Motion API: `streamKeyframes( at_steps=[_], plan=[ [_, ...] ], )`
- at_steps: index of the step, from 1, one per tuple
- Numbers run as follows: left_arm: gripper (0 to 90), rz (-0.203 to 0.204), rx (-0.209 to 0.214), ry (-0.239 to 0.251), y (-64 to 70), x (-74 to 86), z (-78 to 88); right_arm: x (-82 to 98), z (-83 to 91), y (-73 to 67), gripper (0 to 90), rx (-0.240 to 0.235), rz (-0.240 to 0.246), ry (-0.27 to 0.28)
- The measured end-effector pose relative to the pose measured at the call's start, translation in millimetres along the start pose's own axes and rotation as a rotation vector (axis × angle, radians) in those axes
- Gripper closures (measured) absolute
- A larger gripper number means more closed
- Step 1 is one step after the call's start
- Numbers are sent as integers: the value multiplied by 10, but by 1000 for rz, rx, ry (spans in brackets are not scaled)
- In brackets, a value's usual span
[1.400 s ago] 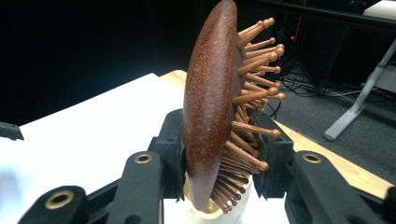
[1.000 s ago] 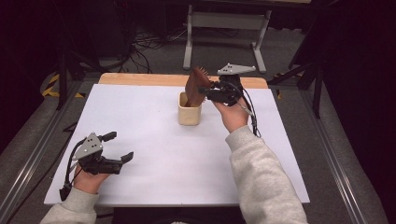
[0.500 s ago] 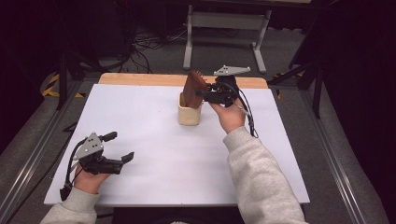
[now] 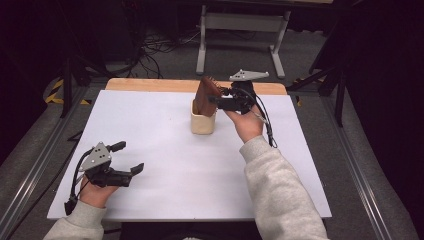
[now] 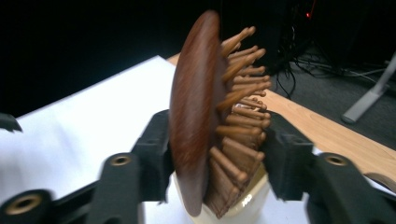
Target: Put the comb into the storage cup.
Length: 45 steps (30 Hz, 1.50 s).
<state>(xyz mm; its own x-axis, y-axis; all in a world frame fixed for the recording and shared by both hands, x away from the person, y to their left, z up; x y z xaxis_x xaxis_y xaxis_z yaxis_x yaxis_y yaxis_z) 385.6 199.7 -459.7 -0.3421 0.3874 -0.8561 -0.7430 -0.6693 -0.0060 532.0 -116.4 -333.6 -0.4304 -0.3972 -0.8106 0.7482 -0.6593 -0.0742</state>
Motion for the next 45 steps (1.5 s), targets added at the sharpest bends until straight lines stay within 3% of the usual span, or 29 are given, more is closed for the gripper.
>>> streamKeyframes(
  at_steps=[2, 5, 7, 8, 12, 15, 24, 36, 45],
  plan=[
    [32, -1, 0, 0, 0, -1, 2, -18, 34, 9, 329, -1, -9, 26],
    [32, 0, 1, 4, 1, -3, 3, -54, 107, 35, 201, 60, 28, 63],
    [32, -4, -1, 1, -2, -3, 4, -61, 121, 36, 172, 69, 36, 68],
    [32, -3, -1, 1, -2, -3, 3, -72, 144, 42, 107, 98, 43, 78],
    [32, 0, 0, 5, 1, -4, 3, -81, 247, 90, 42, 184, 49, 98],
    [32, 2, 0, 7, -2, -4, 6, -92, 359, 85, 36, 191, 57, 122],
    [30, 8, 4, 10, -11, -6, 23, -43, 601, 35, 30, 182, 108, 130],
    [25, 16, 10, 17, -54, -13, 43, 244, 1037, -38, 7, 142, 133, 150],
    [23, 26, 11, 18, -96, 8, 95, 498, 1228, -68, 6, 116, 146, 139]
  ],
)
Point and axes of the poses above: each handheld gripper's, and its own axes: z roughly backward along the jaws, x roughly out of its underside, y roughly to its right, the point moved 6 cm from there along -z, roughly forward along the jaws, and after that the axes turned 11 degrees about -y, right-handed, at the moved point
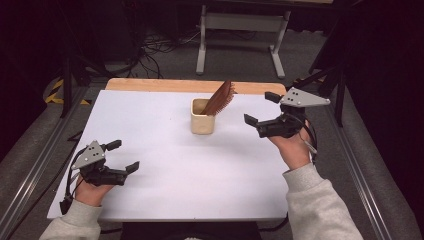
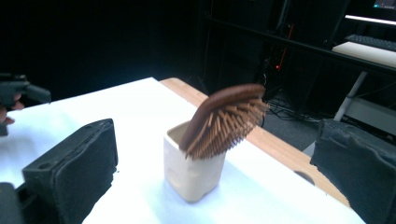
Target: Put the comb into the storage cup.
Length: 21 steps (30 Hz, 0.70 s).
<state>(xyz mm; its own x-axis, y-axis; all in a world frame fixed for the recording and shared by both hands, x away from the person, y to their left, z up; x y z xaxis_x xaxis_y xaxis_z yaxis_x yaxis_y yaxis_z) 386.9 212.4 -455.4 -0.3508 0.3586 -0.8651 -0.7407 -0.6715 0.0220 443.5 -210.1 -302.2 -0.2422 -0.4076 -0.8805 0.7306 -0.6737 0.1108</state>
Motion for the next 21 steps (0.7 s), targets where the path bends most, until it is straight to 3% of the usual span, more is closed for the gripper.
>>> streamKeyframes(
  at_steps=[6, 21],
  plan=[
    [23, 4, 0, 5, -21, 14, 32, 225, 89, -95, 6, -43, 39, 11],
    [23, 0, 9, 7, -40, 55, 70, 834, 89, -175, 6, -70, 0, -45]
  ],
)
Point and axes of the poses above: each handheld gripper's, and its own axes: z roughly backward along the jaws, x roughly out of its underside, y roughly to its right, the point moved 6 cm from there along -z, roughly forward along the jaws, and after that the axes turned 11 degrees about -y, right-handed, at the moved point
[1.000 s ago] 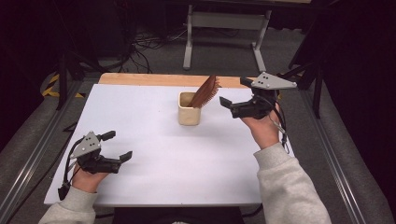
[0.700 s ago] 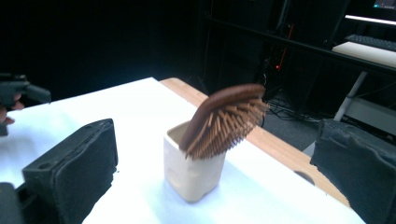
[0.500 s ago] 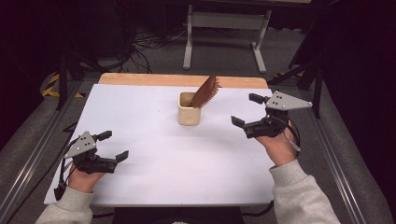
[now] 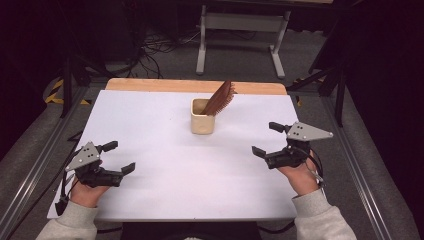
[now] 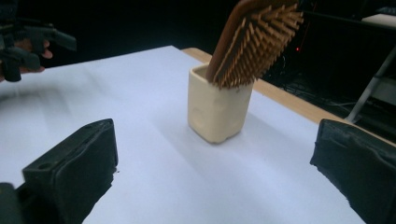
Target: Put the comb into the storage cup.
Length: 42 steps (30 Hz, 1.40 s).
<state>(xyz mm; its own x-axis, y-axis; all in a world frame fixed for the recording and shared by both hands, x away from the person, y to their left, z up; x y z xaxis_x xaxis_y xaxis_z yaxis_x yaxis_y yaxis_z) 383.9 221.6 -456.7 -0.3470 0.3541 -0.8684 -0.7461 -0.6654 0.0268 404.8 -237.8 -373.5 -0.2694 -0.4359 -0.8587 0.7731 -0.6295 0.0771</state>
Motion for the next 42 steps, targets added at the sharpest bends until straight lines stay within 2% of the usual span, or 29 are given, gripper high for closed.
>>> streamKeyframes(
  at_steps=[4, 9, 20, 23, 30, 36, 38, 42],
  plan=[
    [23, 5, 3, 0, -4, 13, 7, 166, -54, -37, 6, -12, 10, -21],
    [23, 15, 8, 2, 0, 26, 8, 392, -137, -82, 6, -26, -4, -48],
    [23, 11, 14, -3, 0, 41, -11, 726, -267, -154, 5, -44, -34, -71],
    [23, 16, 18, -8, 15, 47, -28, 810, -308, -174, 5, -61, -48, -81],
    [23, 21, 19, -4, 8, 67, -42, 937, -358, -235, 5, -68, -56, -89],
    [19, 28, 18, 8, -4, 114, -63, 1039, -372, -289, 0, -58, -62, -59],
    [15, 40, 19, 18, -9, 136, -72, 1031, -362, -292, 0, -52, -66, -46],
    [14, 38, 12, 12, -22, 168, -85, 1027, -345, -285, 0, -41, -65, -30]
  ],
)
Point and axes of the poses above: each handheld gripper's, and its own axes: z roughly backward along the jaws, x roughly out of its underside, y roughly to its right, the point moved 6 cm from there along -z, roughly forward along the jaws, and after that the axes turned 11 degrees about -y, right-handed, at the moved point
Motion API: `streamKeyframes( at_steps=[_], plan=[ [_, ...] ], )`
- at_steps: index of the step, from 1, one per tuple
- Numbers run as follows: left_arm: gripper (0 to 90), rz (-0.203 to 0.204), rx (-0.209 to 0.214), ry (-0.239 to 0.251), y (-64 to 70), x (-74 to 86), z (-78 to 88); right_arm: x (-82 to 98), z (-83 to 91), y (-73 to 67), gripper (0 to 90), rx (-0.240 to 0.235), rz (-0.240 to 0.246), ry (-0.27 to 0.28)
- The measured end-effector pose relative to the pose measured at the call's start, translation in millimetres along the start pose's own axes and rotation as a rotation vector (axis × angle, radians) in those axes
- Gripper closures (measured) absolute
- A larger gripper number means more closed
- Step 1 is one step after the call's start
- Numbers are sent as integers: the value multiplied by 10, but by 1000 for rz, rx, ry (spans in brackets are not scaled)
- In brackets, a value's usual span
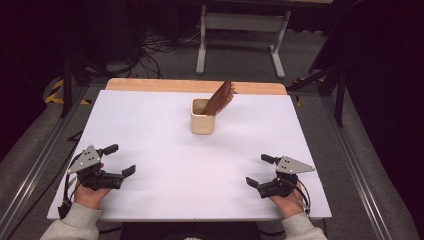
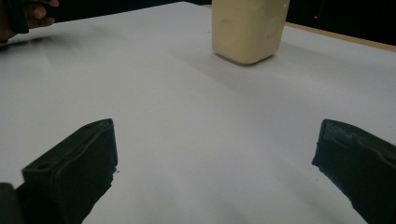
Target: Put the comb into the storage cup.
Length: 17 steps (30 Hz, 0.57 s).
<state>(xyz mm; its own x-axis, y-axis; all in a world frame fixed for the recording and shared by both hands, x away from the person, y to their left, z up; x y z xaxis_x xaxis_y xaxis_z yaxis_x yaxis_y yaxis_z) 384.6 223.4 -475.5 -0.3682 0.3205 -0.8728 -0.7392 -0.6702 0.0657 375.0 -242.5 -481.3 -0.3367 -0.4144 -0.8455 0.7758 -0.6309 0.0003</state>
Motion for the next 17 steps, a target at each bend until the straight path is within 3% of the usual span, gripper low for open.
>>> streamKeyframes(
  at_steps=[4, 5, 17],
  plan=[
    [7, 31, -32, 34, -21, 21, 7, -10, 14, 7, 0, -4, -2, 16],
    [13, 39, -21, 50, -26, 16, 10, -12, 16, 6, 0, -4, 0, 18],
    [11, 10, -28, 29, -3, 25, -11, -10, 35, 18, 1, 4, -6, 18]
  ],
)
Point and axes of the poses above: each handheld gripper's, and its own axes: z roughly backward along the jaws, x roughly out of its underside, y roughly to its right, the point moved 6 cm from there along -z, roughly forward along the jaws, and after that the axes turned 11 degrees about -y, right-handed, at the moved point
